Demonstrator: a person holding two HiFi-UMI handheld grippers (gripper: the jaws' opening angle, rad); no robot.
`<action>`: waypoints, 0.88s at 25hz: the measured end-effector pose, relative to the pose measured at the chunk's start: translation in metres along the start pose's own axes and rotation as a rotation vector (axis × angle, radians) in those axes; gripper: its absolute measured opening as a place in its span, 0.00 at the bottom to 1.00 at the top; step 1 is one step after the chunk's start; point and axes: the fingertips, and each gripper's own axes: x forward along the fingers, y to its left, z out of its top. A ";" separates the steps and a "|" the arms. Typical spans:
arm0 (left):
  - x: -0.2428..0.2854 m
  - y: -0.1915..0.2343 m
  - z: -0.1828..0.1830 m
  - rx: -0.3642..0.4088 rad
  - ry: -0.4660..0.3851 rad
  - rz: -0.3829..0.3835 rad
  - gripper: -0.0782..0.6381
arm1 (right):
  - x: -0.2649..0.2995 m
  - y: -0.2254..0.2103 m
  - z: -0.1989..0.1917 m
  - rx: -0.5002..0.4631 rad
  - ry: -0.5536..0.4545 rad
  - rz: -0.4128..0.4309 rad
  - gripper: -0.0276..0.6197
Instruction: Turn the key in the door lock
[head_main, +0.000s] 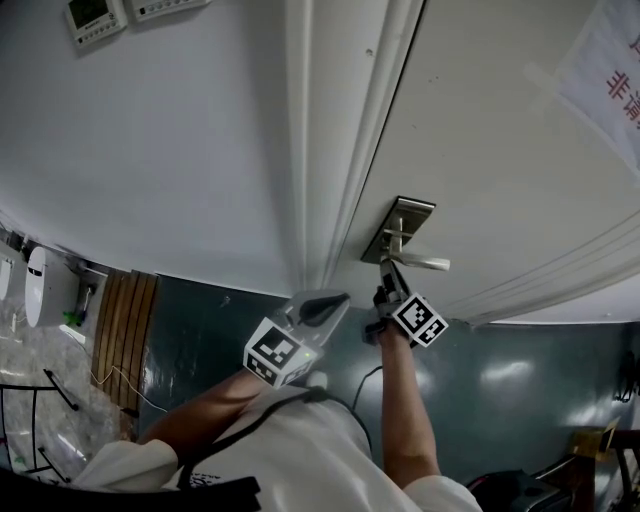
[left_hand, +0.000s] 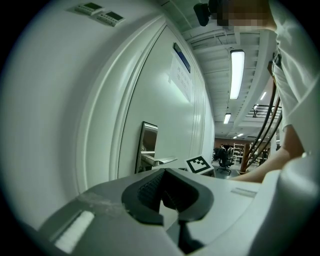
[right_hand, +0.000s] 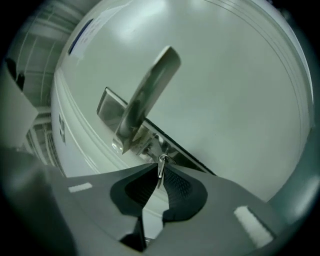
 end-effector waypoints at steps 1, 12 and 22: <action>-0.001 -0.001 0.000 0.004 0.001 -0.004 0.12 | 0.000 0.001 0.000 -0.044 0.004 -0.013 0.11; -0.014 -0.010 0.001 0.026 -0.002 -0.030 0.12 | 0.002 0.000 -0.004 -0.383 0.036 -0.188 0.11; -0.024 -0.013 0.002 0.029 -0.011 -0.037 0.12 | 0.001 0.000 -0.004 -0.570 0.050 -0.291 0.11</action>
